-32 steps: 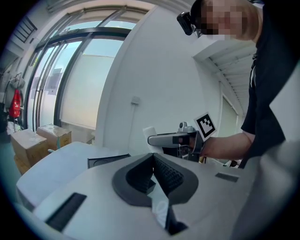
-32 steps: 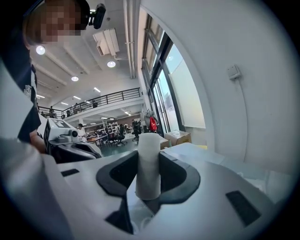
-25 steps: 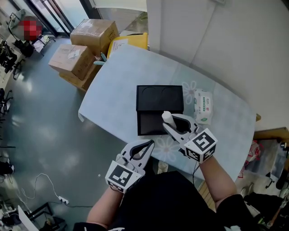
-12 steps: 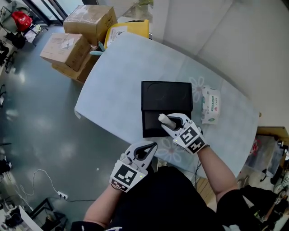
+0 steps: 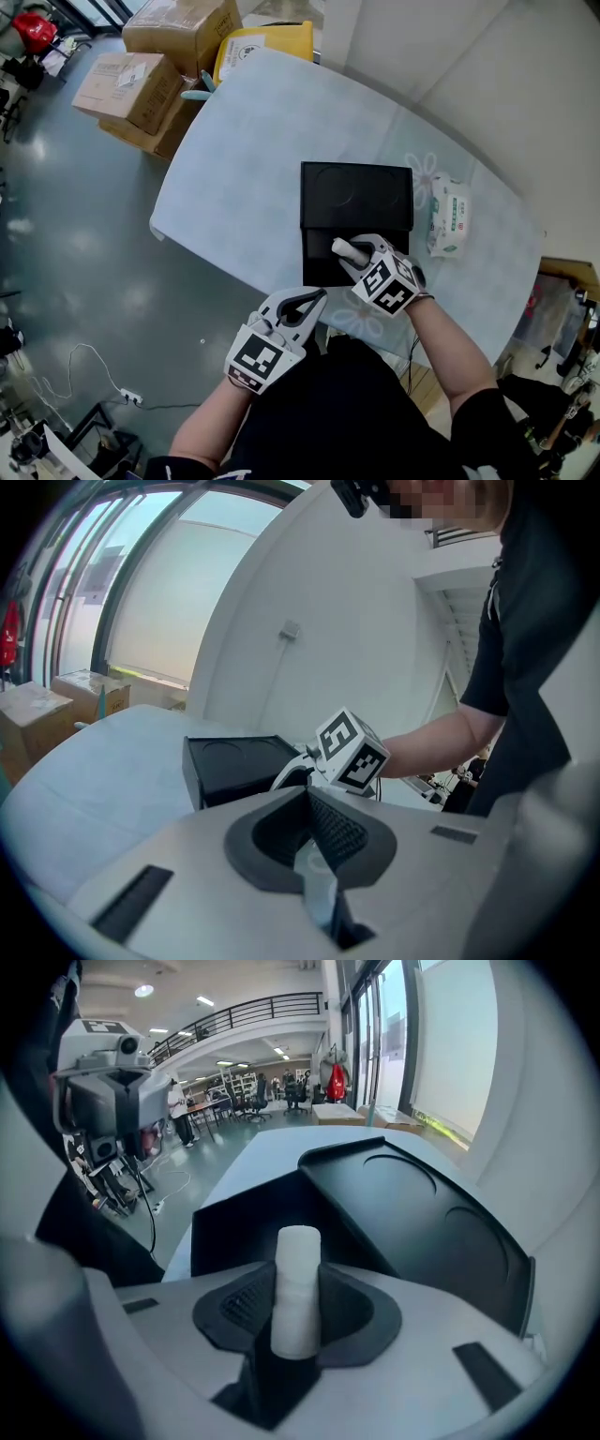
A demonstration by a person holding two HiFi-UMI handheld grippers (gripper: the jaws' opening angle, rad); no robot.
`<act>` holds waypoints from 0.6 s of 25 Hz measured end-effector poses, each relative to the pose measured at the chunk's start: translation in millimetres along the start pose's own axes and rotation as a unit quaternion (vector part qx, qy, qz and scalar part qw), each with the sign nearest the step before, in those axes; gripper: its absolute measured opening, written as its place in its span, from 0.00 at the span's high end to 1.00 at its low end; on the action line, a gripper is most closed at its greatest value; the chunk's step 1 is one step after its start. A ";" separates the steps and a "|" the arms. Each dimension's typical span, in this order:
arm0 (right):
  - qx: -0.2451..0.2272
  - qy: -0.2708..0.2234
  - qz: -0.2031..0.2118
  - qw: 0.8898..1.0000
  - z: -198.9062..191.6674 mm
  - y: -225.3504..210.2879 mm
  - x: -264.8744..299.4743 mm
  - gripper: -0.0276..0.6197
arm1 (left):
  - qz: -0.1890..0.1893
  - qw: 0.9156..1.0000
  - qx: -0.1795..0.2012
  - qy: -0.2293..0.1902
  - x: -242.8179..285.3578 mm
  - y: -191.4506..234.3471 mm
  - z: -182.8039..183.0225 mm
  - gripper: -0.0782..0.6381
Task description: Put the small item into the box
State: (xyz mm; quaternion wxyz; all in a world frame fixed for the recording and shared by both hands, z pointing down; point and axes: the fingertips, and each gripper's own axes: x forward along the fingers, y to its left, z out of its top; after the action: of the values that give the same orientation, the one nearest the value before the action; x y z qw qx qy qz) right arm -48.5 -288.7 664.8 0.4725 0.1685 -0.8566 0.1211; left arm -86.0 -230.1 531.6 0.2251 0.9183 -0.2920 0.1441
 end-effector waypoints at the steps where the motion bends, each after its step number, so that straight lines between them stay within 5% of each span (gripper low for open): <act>1: -0.005 0.007 -0.001 1.000 -1.6 -0.3 2.5 0.74 | -0.001 1.000 -0.002 0.000 0.5 1.2 -0.6 0.88; 15: -0.050 0.052 -0.002 0.997 -18.8 6.9 21.1 0.74 | 0.016 1.000 -0.010 0.000 -1.8 -3.1 -2.3 0.88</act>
State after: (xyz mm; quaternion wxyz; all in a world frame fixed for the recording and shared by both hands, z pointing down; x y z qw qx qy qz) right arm -47.3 -279.1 692.3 0.5243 0.1402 -0.8355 0.0860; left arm -85.9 -225.9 531.9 0.2317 0.9112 -0.3086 0.1446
